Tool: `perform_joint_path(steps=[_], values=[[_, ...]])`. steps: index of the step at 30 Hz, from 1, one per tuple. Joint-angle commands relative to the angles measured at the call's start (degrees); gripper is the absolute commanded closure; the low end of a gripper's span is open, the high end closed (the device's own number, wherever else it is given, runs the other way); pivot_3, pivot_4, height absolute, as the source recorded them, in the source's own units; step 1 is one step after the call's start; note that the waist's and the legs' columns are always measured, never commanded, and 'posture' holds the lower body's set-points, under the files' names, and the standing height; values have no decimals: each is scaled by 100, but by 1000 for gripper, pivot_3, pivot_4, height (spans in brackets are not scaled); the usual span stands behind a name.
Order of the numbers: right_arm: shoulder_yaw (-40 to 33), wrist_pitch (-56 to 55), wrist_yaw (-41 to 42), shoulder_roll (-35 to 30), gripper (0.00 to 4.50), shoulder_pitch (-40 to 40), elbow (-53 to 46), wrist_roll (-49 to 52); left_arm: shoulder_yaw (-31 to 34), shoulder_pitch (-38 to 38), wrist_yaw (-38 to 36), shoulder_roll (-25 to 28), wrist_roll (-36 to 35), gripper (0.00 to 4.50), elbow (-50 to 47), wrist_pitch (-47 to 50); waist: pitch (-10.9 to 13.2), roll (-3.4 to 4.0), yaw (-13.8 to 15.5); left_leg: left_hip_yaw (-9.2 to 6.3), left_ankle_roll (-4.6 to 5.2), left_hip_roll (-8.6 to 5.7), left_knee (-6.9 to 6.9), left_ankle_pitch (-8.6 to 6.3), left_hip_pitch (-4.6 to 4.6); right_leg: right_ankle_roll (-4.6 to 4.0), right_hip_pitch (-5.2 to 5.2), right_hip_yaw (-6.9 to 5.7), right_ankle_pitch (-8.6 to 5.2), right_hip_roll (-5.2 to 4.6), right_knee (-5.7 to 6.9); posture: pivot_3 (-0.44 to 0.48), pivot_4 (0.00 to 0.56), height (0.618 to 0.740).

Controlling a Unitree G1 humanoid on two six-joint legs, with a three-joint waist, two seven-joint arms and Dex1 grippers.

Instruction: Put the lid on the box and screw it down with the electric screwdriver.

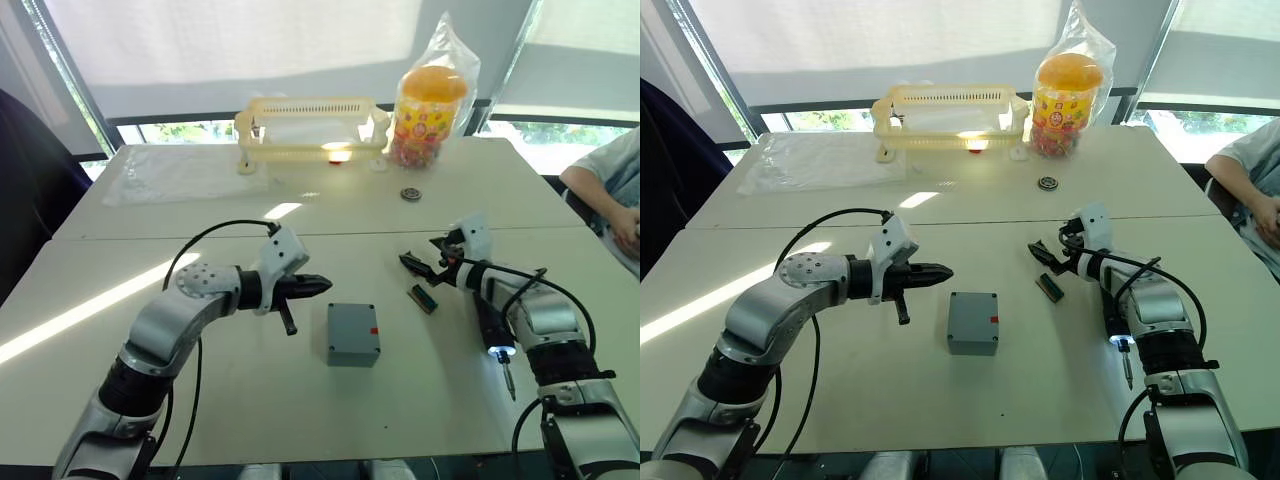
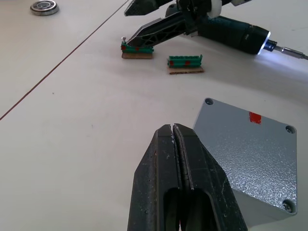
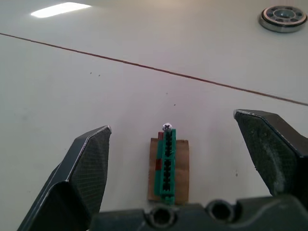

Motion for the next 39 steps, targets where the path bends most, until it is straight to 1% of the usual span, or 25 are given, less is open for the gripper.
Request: perform_joint_path(steps=[1,4,8,20,22,23,25,27,28,39], values=[[-160,-375,114,176,1370,-205,194,-38,28,66,34,133,-70,4500,-276,28,0,0,-3,0,0,0,1,0,1,0,1,0,0,0,0,0,150,740],[-173,-528,63,321,1370,-243,388,-137,5,111,45,206,-63,4500,-272,-10,0,1,-6,0,0,0,0,0,1,0,-1,1,0,0,3,0,150,740],[-208,-612,49,413,1370,-286,530,-207,-77,120,119,180,-79,4500,-324,15,-1,1,4,-1,-1,0,1,1,1,0,0,0,0,0,4,0,150,740],[-306,-699,-5,546,1370,-369,732,-283,-253,140,134,226,-40,4500,-269,-94,-1,2,-8,-1,-2,0,0,1,2,0,-2,1,0,0,7,0,150,740],[-317,-705,-14,553,1890,-370,735,-283,-262,146,136,226,-38,4500,-274,-92,-1,2,-8,-1,-2,0,0,1,2,0,-2,1,0,0,7,0,150,740],[-321,-694,-10,553,2248,-368,728,-283,-268,148,136,227,-40,4500,-281,-85,-1,2,-8,0,-2,0,0,1,2,0,-2,1,0,0,7,0,150,740],[-330,-676,-7,554,3210,-368,724,-286,-280,150,133,230,-40,4500,-287,-80,-1,2,-8,0,-2,0,0,1,2,0,-2,1,0,0,7,0,150,740],[-336,-655,-4,556,4317,-363,717,-287,-291,149,129,234,-33,4500,-281,-86,-1,2,-8,0,-2,0,0,1,2,0,-1,1,0,0,7,0,150,740],[-341,-632,3,557,4415,-355,706,-281,-297,147,129,235,-29,4500,-278,-87,-1,2,-7,0,-2,0,1,1,2,0,-1,1,0,0,7,0,150,740],[-498,-613,-123,499,4415,-372,510,-276,-336,80,128,229,-32,4500,-224,-111,-1,2,-8,0,-2,0,1,1,2,0,-1,1,0,0,8,0,150,740]])
